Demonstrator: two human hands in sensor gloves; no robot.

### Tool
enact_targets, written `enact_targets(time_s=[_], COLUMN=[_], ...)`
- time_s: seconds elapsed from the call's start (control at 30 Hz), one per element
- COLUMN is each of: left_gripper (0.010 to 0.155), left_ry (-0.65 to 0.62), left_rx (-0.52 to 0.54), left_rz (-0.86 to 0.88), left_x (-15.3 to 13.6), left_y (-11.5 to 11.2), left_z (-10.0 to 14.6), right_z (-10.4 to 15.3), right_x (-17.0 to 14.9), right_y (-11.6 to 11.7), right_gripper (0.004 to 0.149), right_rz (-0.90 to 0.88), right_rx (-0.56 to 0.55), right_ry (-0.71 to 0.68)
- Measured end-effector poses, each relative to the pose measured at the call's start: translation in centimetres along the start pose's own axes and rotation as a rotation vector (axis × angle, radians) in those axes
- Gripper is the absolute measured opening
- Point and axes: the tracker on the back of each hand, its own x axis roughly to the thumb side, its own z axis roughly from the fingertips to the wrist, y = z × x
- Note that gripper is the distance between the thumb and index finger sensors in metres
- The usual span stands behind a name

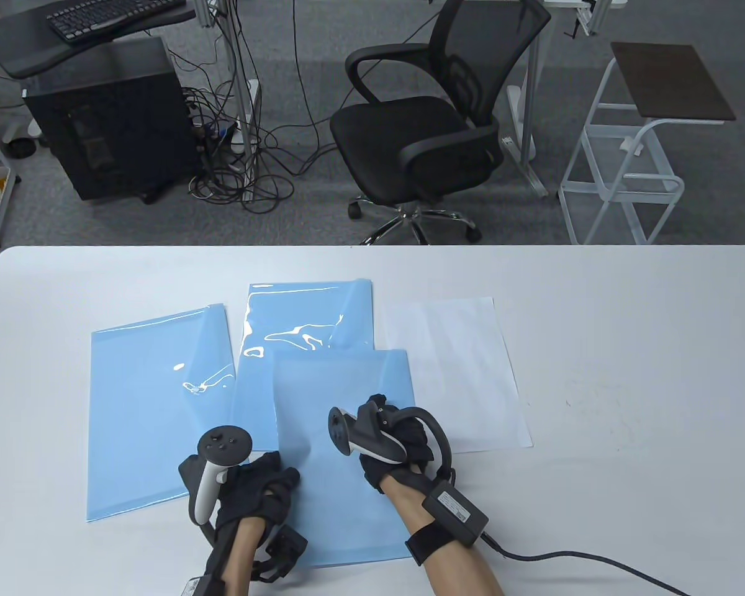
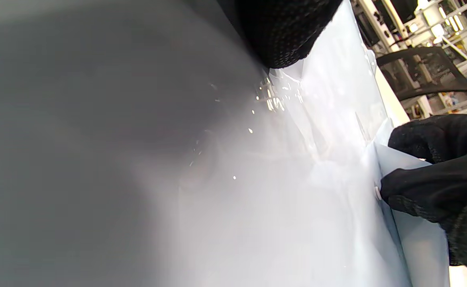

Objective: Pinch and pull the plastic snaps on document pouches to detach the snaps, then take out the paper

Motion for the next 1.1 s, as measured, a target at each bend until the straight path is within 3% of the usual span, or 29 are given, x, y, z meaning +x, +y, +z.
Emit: enact_targets(time_s=[0.1,0.27,0.47,0.63,0.83,1.1], left_gripper=[0.046,0.046,0.046,0.046,0.046,0.046], left_ry=[-0.001,-0.001,-0.002,-0.002,0.0,-0.001], left_rx=[0.002,-0.001,-0.005,0.008,0.012,0.011], left_rz=[-0.004,0.003,0.01,0.002,0.006,0.003], left_x=[0.0,-0.1,-0.1,-0.1,-0.2,-0.2], left_y=[0.0,0.0,0.1,0.0,0.0,0.0], left_z=[0.0,-0.1,-0.1,0.0,0.0,0.0], right_z=[0.6,2.9,5.6,7.5,7.9,8.7], right_x=[-1.2,-2.8,-3.1,-2.4,-4.1,-7.5], right_y=[-0.9,-2.7,-3.0,-2.1,-2.2,-3.3], right_gripper=[0.067,0.072,0.074,0.058,0.043,0.054], right_rz=[-0.072,0.065,0.231,0.313,0.167,-0.217], right_rx=[-0.015,-0.113,-0.134,-0.201,-0.108,-0.045], right_ry=[0.003,-0.033,-0.307,-0.496,-0.37,-0.187])
